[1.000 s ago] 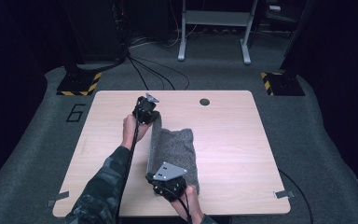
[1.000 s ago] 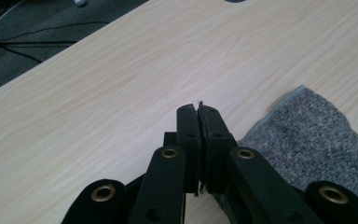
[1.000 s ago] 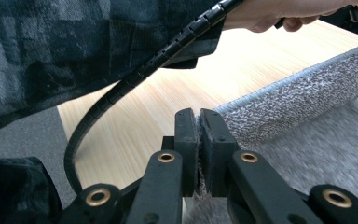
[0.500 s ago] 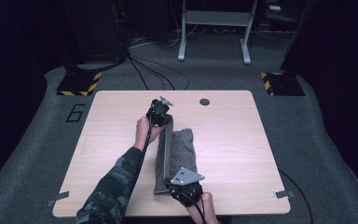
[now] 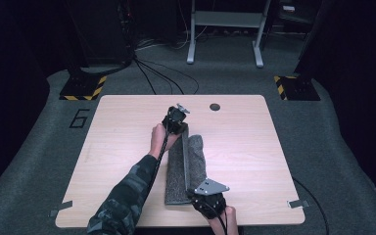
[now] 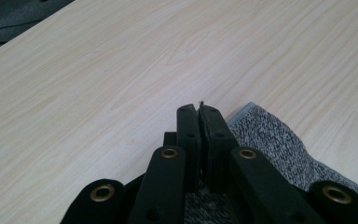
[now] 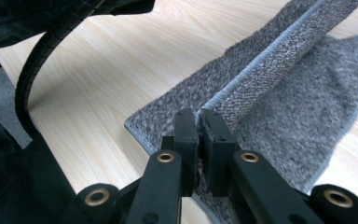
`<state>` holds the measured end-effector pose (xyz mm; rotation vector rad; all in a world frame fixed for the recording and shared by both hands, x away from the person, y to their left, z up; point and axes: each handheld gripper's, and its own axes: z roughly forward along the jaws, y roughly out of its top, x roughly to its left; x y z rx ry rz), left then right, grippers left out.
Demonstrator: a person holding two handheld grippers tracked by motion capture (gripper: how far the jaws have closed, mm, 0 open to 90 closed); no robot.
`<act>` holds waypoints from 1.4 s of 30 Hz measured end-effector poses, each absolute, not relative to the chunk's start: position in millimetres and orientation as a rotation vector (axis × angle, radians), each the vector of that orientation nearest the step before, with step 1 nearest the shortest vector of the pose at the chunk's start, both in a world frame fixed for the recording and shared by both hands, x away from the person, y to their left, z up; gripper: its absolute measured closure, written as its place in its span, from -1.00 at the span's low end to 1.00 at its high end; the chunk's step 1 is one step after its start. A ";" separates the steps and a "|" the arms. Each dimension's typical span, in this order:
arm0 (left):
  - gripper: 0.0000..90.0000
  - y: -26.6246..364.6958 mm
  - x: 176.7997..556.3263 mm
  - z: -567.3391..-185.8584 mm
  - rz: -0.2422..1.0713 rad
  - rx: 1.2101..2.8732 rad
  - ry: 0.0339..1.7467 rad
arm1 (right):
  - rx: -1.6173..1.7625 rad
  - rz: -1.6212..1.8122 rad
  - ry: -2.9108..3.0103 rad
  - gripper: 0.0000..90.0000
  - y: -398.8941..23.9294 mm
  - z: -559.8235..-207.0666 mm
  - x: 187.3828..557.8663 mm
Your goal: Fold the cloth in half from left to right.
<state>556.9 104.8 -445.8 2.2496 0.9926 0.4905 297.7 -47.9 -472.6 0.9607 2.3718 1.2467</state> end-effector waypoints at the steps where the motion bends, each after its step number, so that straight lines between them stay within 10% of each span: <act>1: 0.93 103.8 557.2 -446.2 0.495 2.253 0.993 | 0.959 1.244 2.374 0.90 -49.7 -473.0 297.7; 24: 0.89 83.3 560.1 -458.0 0.463 2.275 0.978 | 1.052 1.198 2.368 0.84 -66.8 -485.1 291.4; 32: -0.34 86.7 560.6 -454.3 0.458 2.193 1.021 | 1.086 1.124 2.396 0.59 -70.4 -491.1 287.7; 42: -0.57 99.6 553.4 -449.9 0.440 2.186 1.031 | 1.157 1.055 2.353 0.13 -93.5 -491.4 285.6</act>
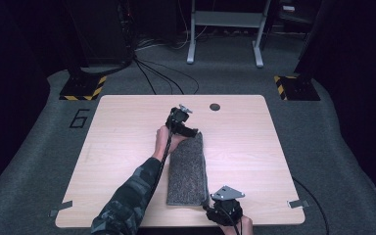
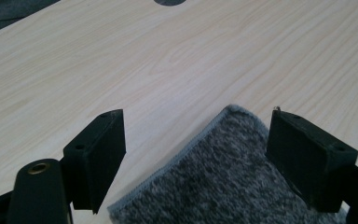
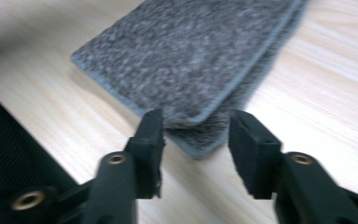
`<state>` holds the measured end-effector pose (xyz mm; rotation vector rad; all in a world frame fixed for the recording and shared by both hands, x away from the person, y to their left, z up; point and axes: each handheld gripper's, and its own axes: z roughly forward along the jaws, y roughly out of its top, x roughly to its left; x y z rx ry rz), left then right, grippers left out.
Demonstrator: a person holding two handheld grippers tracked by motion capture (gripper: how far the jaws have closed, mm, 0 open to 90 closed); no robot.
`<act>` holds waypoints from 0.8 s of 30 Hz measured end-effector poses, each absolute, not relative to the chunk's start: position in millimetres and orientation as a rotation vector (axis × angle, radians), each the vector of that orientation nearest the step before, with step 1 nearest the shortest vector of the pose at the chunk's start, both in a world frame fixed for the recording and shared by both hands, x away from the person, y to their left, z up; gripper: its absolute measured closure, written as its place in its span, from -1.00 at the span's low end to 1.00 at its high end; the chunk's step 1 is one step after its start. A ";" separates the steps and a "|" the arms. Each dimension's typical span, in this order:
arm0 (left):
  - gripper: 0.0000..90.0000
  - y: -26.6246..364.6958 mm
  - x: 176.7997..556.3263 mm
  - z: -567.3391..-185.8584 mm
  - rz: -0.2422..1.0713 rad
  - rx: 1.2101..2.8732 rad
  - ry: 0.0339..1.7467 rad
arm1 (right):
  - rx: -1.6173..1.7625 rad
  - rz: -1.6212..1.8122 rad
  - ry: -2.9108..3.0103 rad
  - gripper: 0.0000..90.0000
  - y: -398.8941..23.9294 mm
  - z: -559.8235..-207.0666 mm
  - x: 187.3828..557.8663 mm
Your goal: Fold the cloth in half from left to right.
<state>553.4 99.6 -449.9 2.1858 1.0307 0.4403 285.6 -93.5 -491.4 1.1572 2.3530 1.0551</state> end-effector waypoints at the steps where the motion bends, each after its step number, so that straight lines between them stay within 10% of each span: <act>1: -0.58 101.8 551.8 -450.6 0.444 2.190 1.032 | 1.175 1.059 2.340 0.12 -95.0 -490.5 285.8; 8: -0.58 127.0 548.0 -465.1 0.469 2.213 1.114 | 1.205 1.090 2.296 -0.30 -96.3 -492.3 306.6; 24: -0.58 149.4 562.9 -505.6 0.476 2.239 1.251 | 1.257 0.880 2.347 -0.35 -104.5 -512.3 309.4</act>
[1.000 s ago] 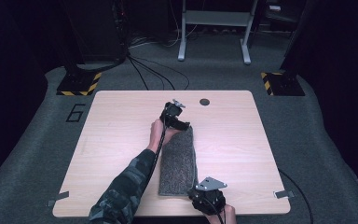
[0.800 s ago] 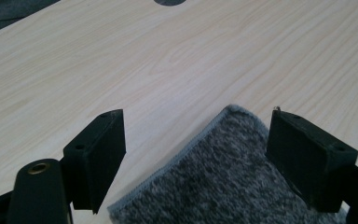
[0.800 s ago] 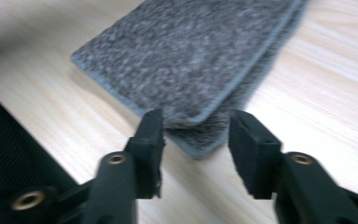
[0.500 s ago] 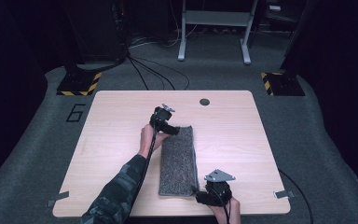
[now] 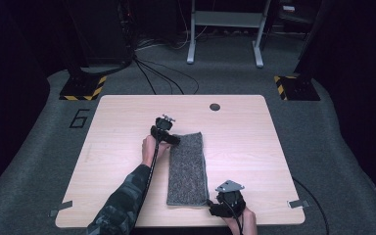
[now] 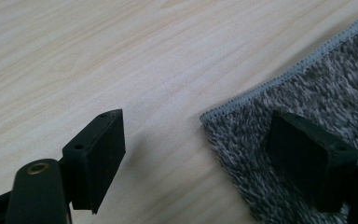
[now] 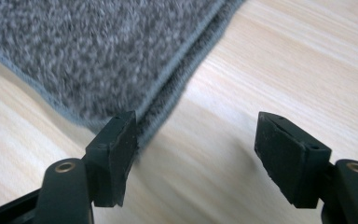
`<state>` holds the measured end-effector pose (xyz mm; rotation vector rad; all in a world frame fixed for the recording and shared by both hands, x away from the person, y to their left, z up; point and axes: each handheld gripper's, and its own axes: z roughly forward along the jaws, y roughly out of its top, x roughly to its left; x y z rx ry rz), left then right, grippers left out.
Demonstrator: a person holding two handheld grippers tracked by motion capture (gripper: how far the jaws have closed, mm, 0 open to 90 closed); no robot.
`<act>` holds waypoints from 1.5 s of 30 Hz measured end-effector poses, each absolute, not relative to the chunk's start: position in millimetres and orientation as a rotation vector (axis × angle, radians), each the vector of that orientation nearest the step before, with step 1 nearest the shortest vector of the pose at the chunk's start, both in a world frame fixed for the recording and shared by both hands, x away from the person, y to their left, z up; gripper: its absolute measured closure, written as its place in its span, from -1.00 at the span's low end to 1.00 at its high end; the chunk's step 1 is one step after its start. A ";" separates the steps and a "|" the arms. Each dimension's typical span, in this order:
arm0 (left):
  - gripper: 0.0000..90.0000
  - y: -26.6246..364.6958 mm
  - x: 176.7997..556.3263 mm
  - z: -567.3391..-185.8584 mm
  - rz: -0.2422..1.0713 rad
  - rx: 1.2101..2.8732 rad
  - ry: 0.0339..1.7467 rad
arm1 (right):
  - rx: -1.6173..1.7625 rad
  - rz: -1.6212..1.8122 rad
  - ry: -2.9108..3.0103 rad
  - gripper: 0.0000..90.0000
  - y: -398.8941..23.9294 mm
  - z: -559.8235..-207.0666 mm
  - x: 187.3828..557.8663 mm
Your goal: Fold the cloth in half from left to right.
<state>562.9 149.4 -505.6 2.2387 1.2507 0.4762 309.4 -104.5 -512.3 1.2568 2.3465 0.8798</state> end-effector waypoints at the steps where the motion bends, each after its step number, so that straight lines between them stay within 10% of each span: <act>1: -0.59 149.9 562.8 -505.0 0.476 2.238 1.248 | 1.253 0.882 2.347 -0.36 -106.4 -511.8 308.7; 45: -0.68 171.7 361.0 -515.8 0.399 2.303 0.945 | 1.208 0.934 2.377 -0.46 -96.9 -519.3 331.2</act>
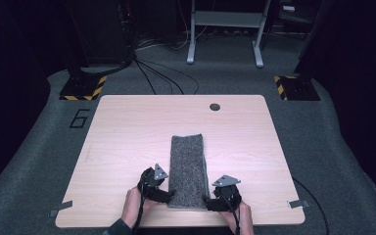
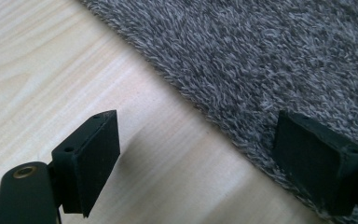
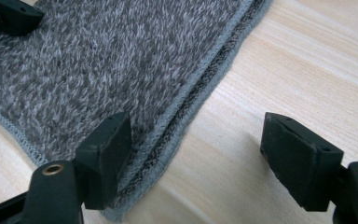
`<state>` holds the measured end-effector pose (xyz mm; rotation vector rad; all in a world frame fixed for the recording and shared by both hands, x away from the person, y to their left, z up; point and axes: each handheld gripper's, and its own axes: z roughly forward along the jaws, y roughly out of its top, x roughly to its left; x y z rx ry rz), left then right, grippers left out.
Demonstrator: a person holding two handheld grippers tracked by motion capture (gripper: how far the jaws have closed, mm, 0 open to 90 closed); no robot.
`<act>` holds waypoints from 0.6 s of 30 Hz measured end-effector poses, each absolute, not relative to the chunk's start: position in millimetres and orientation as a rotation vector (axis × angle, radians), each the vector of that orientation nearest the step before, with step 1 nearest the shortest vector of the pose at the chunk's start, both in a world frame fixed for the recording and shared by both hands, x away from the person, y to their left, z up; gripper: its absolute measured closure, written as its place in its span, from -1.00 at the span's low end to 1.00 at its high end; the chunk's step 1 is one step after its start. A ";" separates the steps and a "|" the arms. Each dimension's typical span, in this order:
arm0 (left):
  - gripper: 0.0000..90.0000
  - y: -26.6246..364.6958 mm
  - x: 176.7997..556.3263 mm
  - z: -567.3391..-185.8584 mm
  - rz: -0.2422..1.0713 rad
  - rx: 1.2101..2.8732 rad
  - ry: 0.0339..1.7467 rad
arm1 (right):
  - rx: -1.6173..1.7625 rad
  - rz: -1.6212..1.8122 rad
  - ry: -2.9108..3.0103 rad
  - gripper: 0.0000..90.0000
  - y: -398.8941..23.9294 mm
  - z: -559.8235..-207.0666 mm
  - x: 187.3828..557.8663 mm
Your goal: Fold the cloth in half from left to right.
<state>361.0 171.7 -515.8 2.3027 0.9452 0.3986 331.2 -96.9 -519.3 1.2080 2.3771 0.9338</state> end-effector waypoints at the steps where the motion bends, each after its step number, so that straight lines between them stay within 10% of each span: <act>1: -0.68 172.2 360.6 -515.8 0.390 2.299 0.944 | 1.201 0.937 2.380 -0.46 -97.3 -519.2 331.4; 18: -0.84 203.2 427.4 -485.1 0.304 2.146 1.100 | 1.192 1.121 2.397 -0.67 -109.1 -481.0 389.6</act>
